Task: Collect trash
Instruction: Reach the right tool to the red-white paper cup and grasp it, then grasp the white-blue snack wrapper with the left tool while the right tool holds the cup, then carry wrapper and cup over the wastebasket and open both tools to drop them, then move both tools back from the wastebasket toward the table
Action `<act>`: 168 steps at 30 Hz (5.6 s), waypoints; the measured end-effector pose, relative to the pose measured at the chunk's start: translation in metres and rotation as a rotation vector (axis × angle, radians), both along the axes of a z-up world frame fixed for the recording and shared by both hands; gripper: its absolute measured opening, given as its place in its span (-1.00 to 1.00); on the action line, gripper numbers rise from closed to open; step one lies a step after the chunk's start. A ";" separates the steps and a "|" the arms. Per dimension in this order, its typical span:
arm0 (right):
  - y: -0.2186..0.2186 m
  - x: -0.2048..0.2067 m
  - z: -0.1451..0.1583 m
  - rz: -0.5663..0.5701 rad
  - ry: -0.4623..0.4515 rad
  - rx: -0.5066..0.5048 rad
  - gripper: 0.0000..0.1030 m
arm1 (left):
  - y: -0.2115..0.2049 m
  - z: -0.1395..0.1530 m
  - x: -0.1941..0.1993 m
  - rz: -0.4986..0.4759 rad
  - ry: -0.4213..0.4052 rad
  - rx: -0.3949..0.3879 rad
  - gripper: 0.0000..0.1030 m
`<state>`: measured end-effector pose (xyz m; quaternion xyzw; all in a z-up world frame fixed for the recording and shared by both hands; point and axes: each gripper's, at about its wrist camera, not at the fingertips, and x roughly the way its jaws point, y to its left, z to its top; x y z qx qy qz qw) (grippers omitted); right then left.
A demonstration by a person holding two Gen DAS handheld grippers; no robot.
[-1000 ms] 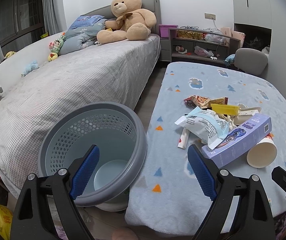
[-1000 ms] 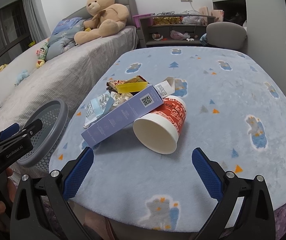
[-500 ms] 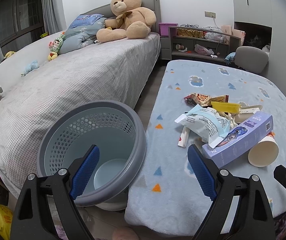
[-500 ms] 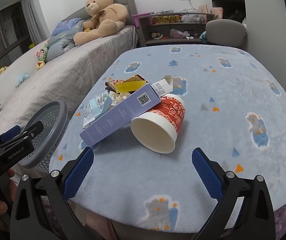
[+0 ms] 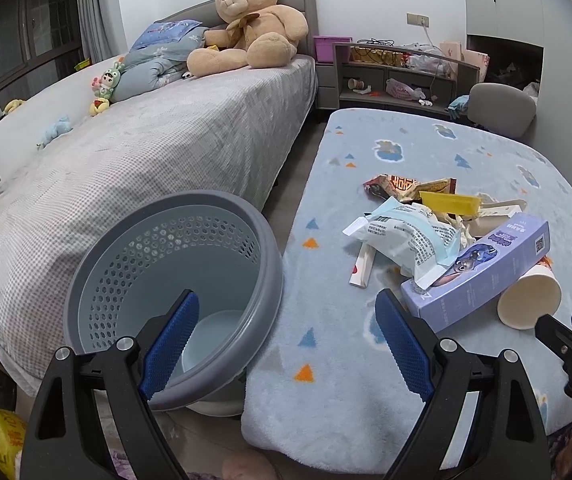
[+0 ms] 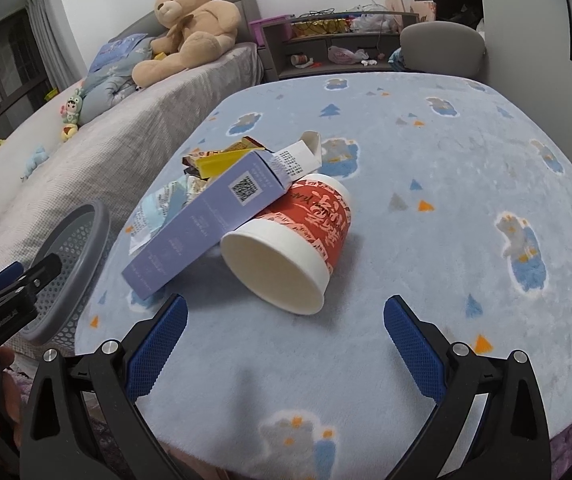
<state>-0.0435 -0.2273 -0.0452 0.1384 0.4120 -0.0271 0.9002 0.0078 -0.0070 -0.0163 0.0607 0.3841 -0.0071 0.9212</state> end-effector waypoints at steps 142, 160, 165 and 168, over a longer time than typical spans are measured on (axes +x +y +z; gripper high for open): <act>0.233 0.113 0.026 0.663 -0.019 0.086 0.54 | 0.177 -0.004 0.048 0.182 0.076 -0.130 -0.35; 0.250 0.141 0.017 0.678 -0.013 0.108 0.76 | 0.198 -0.006 0.058 0.233 0.070 -0.168 0.18; 0.251 0.140 0.015 0.671 -0.014 0.097 0.76 | 0.203 -0.009 0.058 0.253 0.079 -0.172 0.19; 0.251 0.139 0.015 0.671 -0.015 0.098 0.76 | 0.205 -0.007 0.056 0.266 0.072 -0.171 0.20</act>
